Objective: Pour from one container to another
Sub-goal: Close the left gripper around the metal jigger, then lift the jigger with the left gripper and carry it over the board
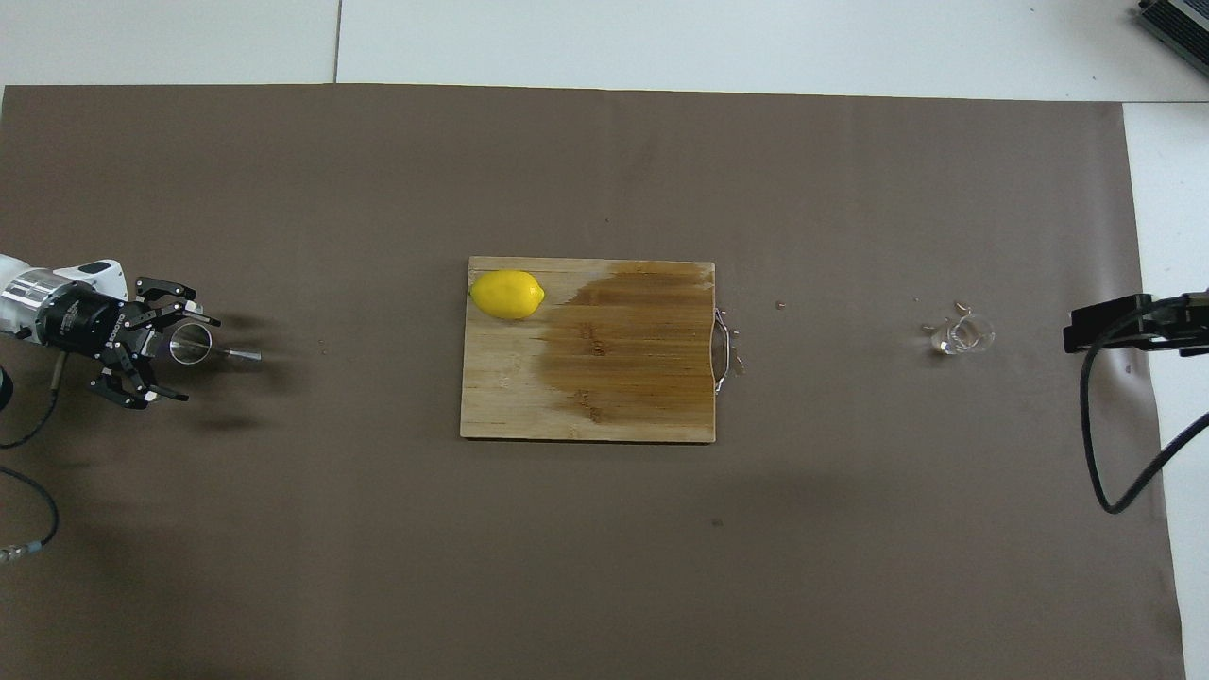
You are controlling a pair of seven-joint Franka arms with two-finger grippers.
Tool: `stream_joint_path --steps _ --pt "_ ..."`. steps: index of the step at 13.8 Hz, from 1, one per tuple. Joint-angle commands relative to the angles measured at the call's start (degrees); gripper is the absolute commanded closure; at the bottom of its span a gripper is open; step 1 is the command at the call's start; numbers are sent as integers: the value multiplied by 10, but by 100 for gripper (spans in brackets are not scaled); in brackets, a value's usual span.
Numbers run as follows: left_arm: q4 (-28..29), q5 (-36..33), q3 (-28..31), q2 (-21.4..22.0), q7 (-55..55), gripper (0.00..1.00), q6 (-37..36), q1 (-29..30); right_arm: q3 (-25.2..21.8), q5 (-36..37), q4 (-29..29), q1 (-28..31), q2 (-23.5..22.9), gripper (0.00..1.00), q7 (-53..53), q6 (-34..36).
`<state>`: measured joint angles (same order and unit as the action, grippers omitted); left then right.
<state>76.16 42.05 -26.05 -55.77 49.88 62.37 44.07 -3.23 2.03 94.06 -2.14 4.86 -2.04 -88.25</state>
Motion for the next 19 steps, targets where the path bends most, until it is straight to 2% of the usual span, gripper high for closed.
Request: stream_joint_path --steps 1,2,3,6,9,11,14,19 --pt "-14 -2 -11 -14 14 0 -13 8 7 -11 8 10 10 0 4 -2" --pt "-15 -1 -12 -14 14 1 -13 8 7 -11 8 10 10 0 3 -2" --pt "-15 -1 -12 -14 13 13 -12 8 7 -11 8 10 10 0 3 -2" --pt "-15 -1 -13 -15 14 37 -10 8 7 -11 8 10 10 0 3 -2" --pt "-15 -1 -15 -15 14 54 -10 8 7 -11 7 10 10 0 3 -2" --pt "-16 -1 -15 -15 14 61 -10 8 7 -11 8 10 10 0 3 -2" --pt "-17 6 -19 -16 14 64 -8 7 7 -11 8 10 10 0 4 -2" --pt "-24 24 -41 -16 33 64 15 -6 7 -11 7 10 10 0 3 -3"
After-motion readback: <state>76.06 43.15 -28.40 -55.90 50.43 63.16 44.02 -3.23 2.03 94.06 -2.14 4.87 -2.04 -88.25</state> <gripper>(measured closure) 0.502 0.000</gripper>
